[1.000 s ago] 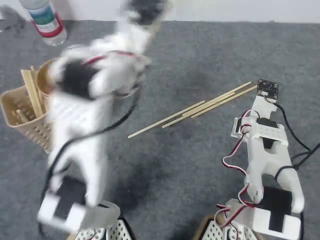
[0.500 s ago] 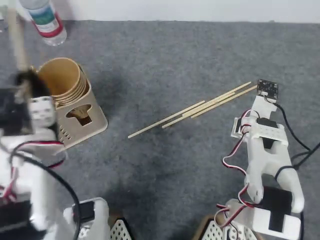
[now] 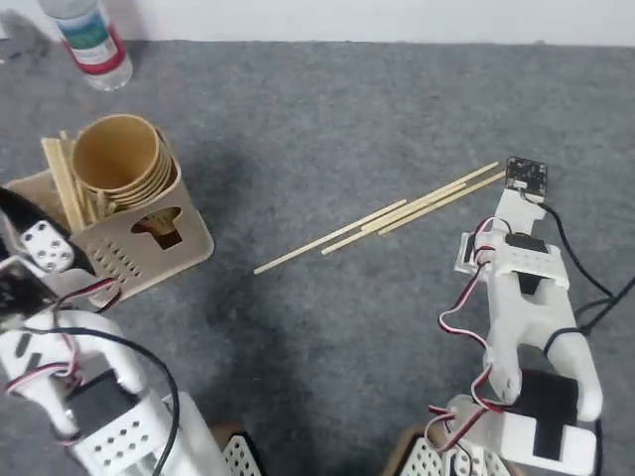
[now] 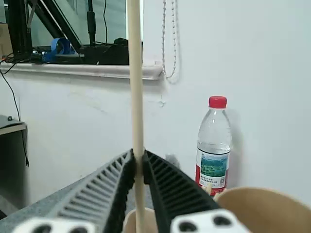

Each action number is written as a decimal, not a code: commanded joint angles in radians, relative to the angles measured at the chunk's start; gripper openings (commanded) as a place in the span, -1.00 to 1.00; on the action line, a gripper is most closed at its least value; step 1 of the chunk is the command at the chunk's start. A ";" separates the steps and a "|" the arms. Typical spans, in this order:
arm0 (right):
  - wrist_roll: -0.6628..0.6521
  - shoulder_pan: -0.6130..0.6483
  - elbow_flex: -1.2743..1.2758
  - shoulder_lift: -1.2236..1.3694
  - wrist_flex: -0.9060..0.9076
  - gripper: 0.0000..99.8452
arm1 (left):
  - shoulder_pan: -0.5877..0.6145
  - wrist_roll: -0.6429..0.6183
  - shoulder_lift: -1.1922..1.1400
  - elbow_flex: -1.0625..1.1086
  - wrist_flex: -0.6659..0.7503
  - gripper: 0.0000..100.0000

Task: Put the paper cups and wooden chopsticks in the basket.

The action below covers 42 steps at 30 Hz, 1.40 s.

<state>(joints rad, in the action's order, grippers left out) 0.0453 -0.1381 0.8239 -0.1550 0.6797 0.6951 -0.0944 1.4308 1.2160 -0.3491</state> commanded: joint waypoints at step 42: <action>-0.017 0.004 0.002 -0.041 -0.016 -0.40 | -0.999 0.347 -0.965 -0.639 -0.913 -0.72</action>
<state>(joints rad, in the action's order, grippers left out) 0.0453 -0.1396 0.8239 -0.1550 0.6797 -0.2731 0.2371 0.7618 0.7234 -1.2743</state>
